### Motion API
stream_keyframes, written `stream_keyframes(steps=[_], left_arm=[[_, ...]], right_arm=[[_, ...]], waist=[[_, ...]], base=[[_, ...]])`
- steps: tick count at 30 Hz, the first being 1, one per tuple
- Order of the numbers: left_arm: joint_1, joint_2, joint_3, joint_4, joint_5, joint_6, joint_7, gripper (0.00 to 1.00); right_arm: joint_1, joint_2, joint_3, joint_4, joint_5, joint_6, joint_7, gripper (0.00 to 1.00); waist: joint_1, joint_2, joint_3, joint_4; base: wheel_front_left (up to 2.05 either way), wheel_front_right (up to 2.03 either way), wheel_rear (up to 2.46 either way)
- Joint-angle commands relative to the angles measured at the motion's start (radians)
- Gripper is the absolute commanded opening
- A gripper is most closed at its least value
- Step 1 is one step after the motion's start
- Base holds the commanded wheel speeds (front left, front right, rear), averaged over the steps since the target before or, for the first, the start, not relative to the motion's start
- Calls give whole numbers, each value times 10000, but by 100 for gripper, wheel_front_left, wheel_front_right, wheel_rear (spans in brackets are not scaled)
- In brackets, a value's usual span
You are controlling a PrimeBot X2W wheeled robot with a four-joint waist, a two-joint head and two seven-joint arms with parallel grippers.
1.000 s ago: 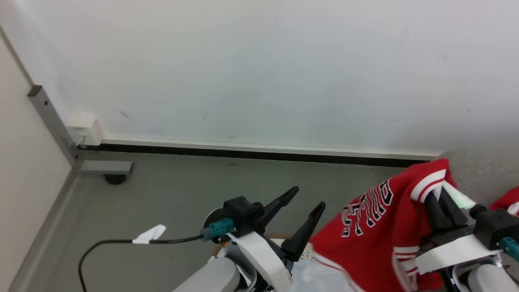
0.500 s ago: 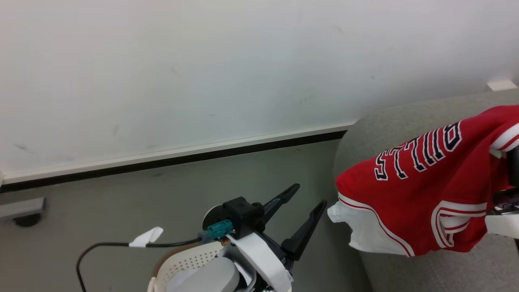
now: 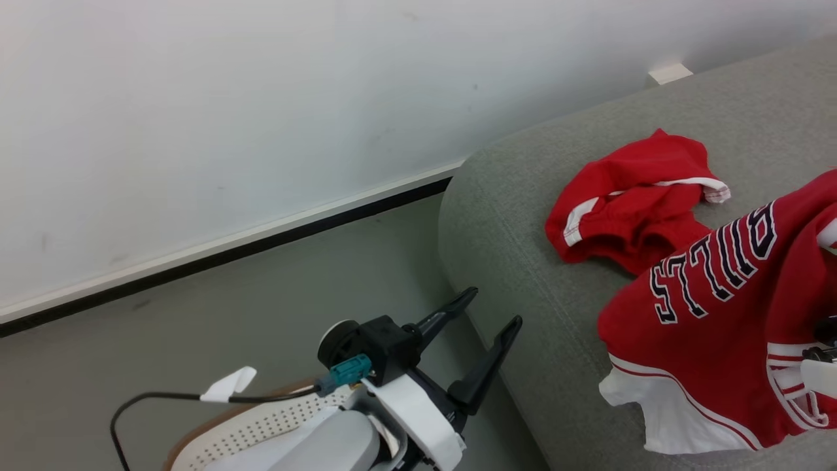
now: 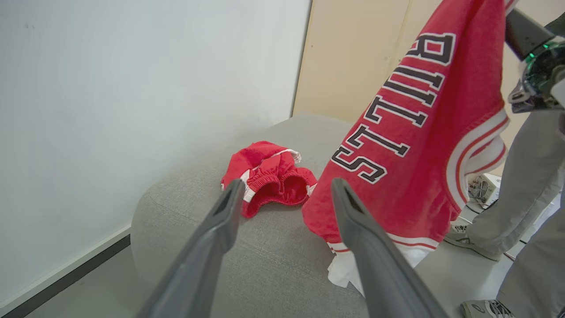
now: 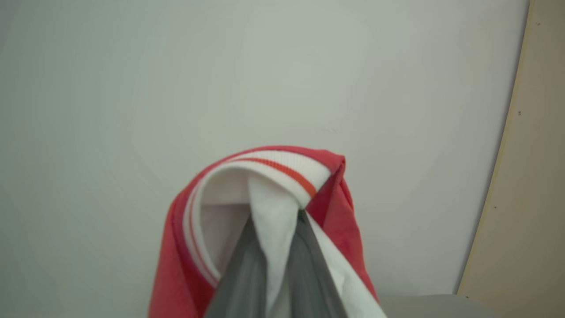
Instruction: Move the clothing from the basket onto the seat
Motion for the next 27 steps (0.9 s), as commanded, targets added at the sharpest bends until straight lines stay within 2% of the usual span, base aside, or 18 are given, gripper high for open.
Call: stream_keyframes(steps=[1, 7, 11, 18, 27], left_arm=[[147, 15, 41, 19, 176, -29, -5, 100], [112, -70, 68, 51, 319, -67, -6, 100], [-50, 32, -36, -25, 348, -67, -6, 100], [-494, 404, -242, -212, 307, -69, -6, 100], [-1130, 1167, -494, -566, 97, -69, 16, 100]], right_arm=[[19, -19, 20, -146, 98, -26, 44, 0], [-316, -178, 148, -93, 384, -26, 228, 0], [-1089, -649, 370, 361, 975, -26, 469, 0], [-3305, -1679, 465, 1889, 2043, -26, 890, 0], [-6768, -3117, 237, 4433, 2752, -26, 1092, 0]], waist=[[0, -1, 104, -319], [0, -1, 229, -405], [0, -1, 545, -266], [0, -1, 1660, 389], [0, -1, 3341, 1292]], base=[[0, 0, 0], [0, 0, 0], [0, 0, 0], [0, 0, 0], [0, 0, 0]])
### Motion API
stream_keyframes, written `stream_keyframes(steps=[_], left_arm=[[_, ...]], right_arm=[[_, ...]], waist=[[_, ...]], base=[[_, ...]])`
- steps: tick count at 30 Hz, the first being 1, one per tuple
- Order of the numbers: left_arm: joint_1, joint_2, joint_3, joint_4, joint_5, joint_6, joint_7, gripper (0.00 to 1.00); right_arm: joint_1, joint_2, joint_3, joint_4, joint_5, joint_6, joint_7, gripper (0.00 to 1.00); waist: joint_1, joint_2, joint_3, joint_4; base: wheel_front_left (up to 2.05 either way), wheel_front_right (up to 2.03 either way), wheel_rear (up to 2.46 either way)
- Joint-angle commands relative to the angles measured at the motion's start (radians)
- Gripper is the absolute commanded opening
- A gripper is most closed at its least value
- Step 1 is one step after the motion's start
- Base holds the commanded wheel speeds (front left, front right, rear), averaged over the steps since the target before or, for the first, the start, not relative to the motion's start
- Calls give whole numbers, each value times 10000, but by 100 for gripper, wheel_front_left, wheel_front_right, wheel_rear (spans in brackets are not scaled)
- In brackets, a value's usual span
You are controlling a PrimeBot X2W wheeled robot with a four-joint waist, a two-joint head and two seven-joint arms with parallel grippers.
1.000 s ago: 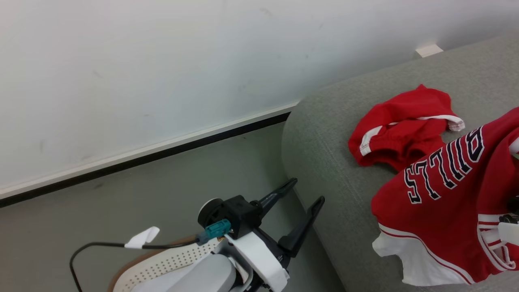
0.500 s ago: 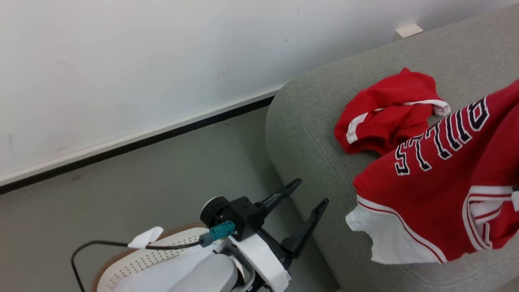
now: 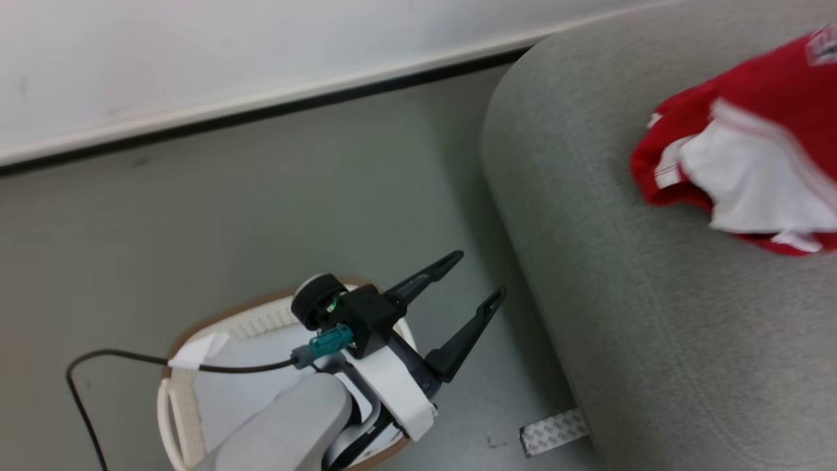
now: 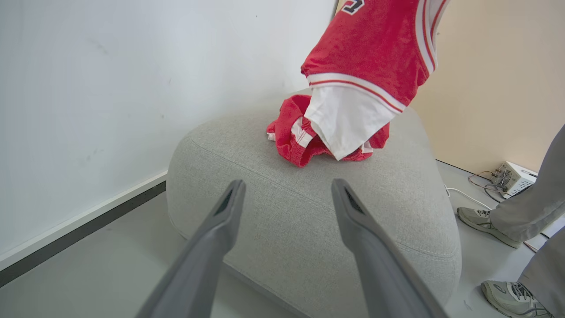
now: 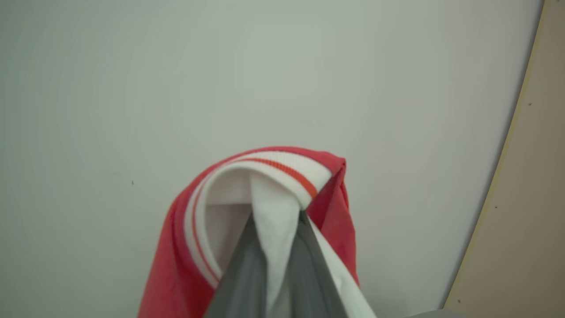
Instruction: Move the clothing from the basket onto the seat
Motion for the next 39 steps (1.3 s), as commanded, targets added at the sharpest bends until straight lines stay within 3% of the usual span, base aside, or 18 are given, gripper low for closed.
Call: stream_keyframes(steps=[1, 6, 11, 12, 14, 17, 24, 26, 27, 28, 29, 39], left_arm=[[-213, 205, -67, -108, -188, 18, 15, 100], [-395, 470, -70, -274, -208, 17, 18, 100], [-621, 667, -39, -444, -176, 17, 13, 100], [-651, 698, -49, -463, -173, 17, 12, 100], [-707, 730, -60, -475, -185, 17, 10, 100], [-698, 756, -25, -478, -219, 17, 5, 100], [-681, 746, 70, -392, -251, 29, -3, 100], [-693, 751, 96, -383, -256, 38, -5, 100], [-697, 749, 109, -375, -264, 45, -6, 100], [-686, 751, 126, -361, -283, 51, -7, 100], [-661, 748, 138, -346, -297, 61, -8, 100], [-30, 510, 651, -95, -498, 255, -14, 100]], right_arm=[[-785, -253, -169, 604, 30, -25, -17, 0], [-1592, -425, 14, 1705, -623, -26, 332, 0], [-1884, -37, 383, 3246, -1120, -26, 914, 0], [-1888, 40, 441, 3601, -1195, -26, 1063, 4], [-1876, 176, 661, 4162, -1313, -25, 1364, 27], [-1866, 258, 1008, 4818, -1300, -26, 1747, 39], [-1795, 358, 1912, 5646, -975, -26, 2438, 33], [-1755, 344, 2102, 5751, -840, -26, 2444, 36], [-1767, 310, 2196, 5793, -772, -26, 2413, 41], [-1788, 271, 2280, 5831, -726, -26, 2338, 76], [-1810, 243, 2363, 5888, -669, -26, 2288, 100], [-1548, -366, 4158, 5560, 176, -27, 1714, 100]], waist=[[-2, -1, 882, 601], [-2, -1, 1411, 849], [-2, -1, 1893, 987], [-2, -1, 1948, 1006], [-2, -1, 2019, 1029], [-2, -1, 2052, 1021], [-2, -1, 1896, 888], [-2, -1, 1813, 842], [-2, -1, 1768, 819], [-2, -1, 1713, 790], [-2, -1, 1646, 762], [-2, -1, 42, 673]], base=[[0, 0, 0], [0, 0, 0], [0, 0, 0], [0, 0, 0], [0, 0, 0], [0, 0, 0], [0, 0, 0], [0, 0, 0], [0, 0, 0], [0, 0, 0], [0, 0, 0], [0, 0, 0]])
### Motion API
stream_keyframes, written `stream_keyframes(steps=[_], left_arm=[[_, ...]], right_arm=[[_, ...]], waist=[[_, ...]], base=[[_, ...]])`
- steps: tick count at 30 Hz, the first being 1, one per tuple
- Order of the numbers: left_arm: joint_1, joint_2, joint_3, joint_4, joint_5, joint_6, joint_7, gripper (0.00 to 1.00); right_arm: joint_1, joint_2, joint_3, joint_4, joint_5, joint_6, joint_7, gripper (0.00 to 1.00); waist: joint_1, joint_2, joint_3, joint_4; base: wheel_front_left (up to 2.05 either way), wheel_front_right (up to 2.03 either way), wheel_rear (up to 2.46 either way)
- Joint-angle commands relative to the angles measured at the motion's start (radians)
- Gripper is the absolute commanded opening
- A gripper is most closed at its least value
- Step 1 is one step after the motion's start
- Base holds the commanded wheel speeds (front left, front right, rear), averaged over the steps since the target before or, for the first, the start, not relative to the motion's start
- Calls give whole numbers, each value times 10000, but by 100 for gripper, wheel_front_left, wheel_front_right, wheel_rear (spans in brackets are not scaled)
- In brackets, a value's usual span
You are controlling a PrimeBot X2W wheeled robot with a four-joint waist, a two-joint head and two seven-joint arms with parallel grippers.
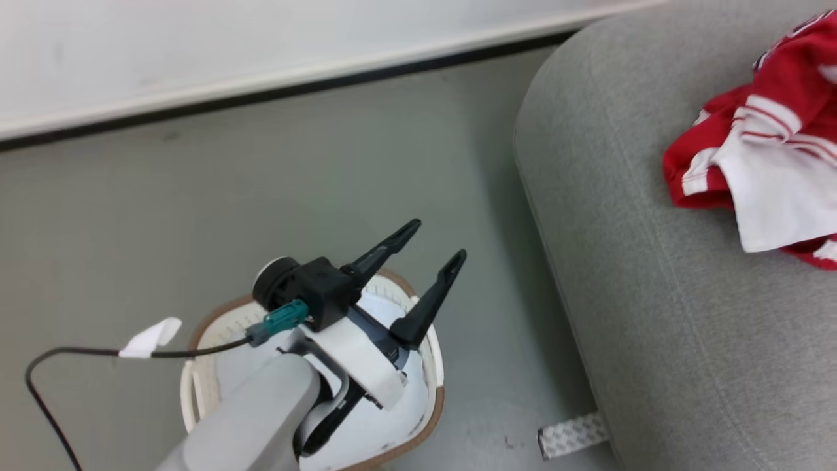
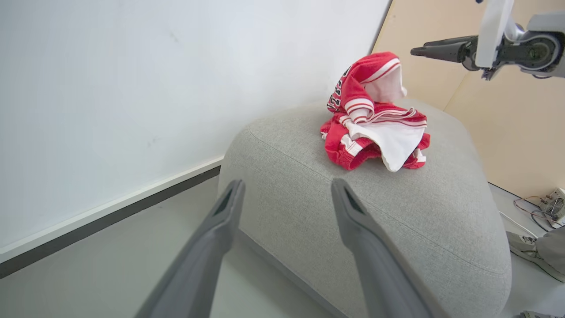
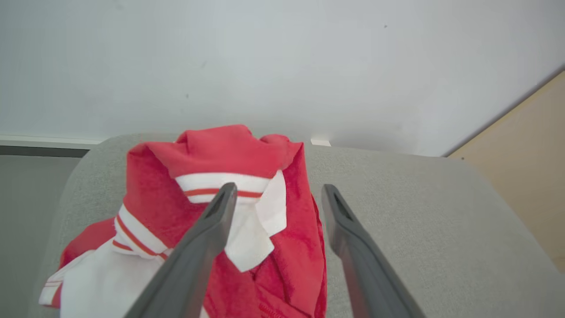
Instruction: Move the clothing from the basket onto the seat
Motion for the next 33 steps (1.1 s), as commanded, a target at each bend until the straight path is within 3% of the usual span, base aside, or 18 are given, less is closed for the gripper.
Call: stream_keyframes(steps=[1, 11, 17, 21, 27, 33], left_arm=[[302, -26, 215, 56, -81, 89, -20, 100], [1444, -256, 1939, 246, -132, 459, -17, 100], [2235, -253, 3093, 297, 13, 677, -15, 100], [2738, -95, 3718, 213, 410, 719, -15, 100], [3616, -193, 4935, -101, 1122, 925, -15, 100], [4504, -680, 6084, -78, 1475, 630, -15, 100]], right_arm=[[145, -224, 297, -177, 247, -27, -131, 100], [624, -930, 1723, -1624, 1475, -27, -1196, 100], [1567, -1063, 1935, -2577, 1716, -27, -2081, 100], [2527, -937, 1451, -3228, 1553, -27, -2805, 100], [4653, 34, -165, -4215, 690, -27, -3588, 100], [7217, 1820, -2320, -5827, -569, -27, -3741, 100]], waist=[[0, 0, -788, 11], [0, 0, -2960, 619], [0, 0, -3747, 1057], [0, 0, -3931, 1342], [0, 0, -4011, 1689], [0, 0, -4040, 1995]], base=[[0, 0, 0], [0, 0, 0], [0, 0, 0], [0, 0, 0], [0, 0, 0], [0, 0, 0]])
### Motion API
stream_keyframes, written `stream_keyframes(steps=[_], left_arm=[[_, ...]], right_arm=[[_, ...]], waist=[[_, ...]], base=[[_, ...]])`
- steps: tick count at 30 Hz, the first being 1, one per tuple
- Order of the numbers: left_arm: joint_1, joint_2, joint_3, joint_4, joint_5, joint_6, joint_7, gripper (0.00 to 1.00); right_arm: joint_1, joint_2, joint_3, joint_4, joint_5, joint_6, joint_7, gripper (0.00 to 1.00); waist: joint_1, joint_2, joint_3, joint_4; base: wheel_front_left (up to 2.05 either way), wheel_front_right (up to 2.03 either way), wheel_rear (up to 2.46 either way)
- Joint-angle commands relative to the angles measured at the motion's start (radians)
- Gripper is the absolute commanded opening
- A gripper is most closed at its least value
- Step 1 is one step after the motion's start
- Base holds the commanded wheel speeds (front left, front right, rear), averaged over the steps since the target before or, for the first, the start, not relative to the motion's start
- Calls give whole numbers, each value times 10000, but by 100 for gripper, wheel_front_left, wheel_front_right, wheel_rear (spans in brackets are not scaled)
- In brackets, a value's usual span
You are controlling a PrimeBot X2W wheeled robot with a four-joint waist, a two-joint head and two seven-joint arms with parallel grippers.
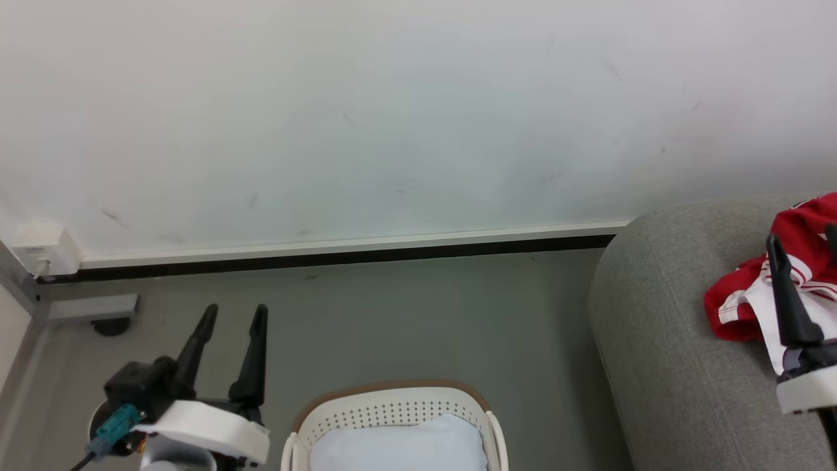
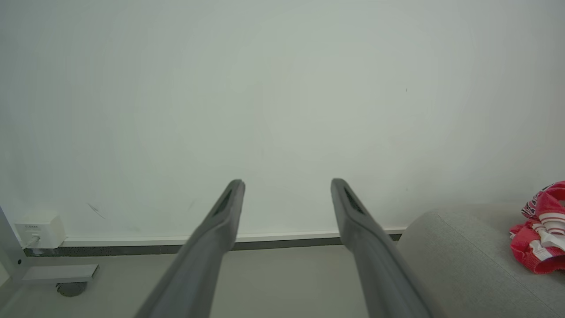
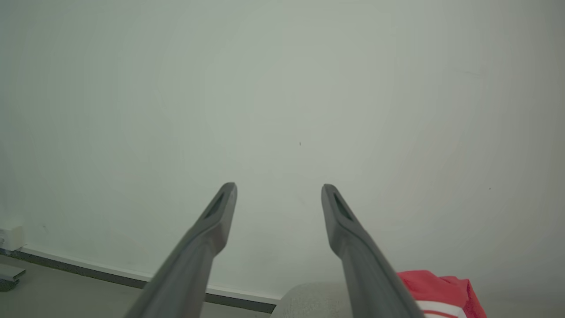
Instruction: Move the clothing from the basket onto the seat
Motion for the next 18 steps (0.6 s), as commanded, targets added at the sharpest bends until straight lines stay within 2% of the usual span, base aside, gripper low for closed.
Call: stream_keyframes(steps=[1, 5, 8, 13, 18], left_arm=[[347, -157, 336, -18, 211, -186, -4, 100], [804, -537, 1057, 87, 568, -431, -6, 100], [1090, -827, 1490, 137, 939, -558, -6, 100], [1308, -1169, 1842, 201, 1271, -723, -6, 100], [1498, -1461, 2059, 98, 1662, -834, -6, 100]], right_arm=[[788, 578, -592, -693, -411, -27, -41, 100], [2238, 1879, -1477, -2014, -1092, -25, -41, 100], [2982, 2582, -1712, -2525, -1480, -25, -42, 100], [3607, 3217, -1775, -2756, -1790, -27, -44, 100], [3981, 3631, -1784, -2389, -1543, -27, -44, 100]], waist=[[3, -1, 6, 115], [3, -1, 42, 218], [3, -1, 72, 300], [3, -1, 72, 385], [3, -1, 37, 434]], base=[[0, 0, 0], [0, 0, 0], [0, 0, 0], [0, 0, 0], [0, 0, 0]])
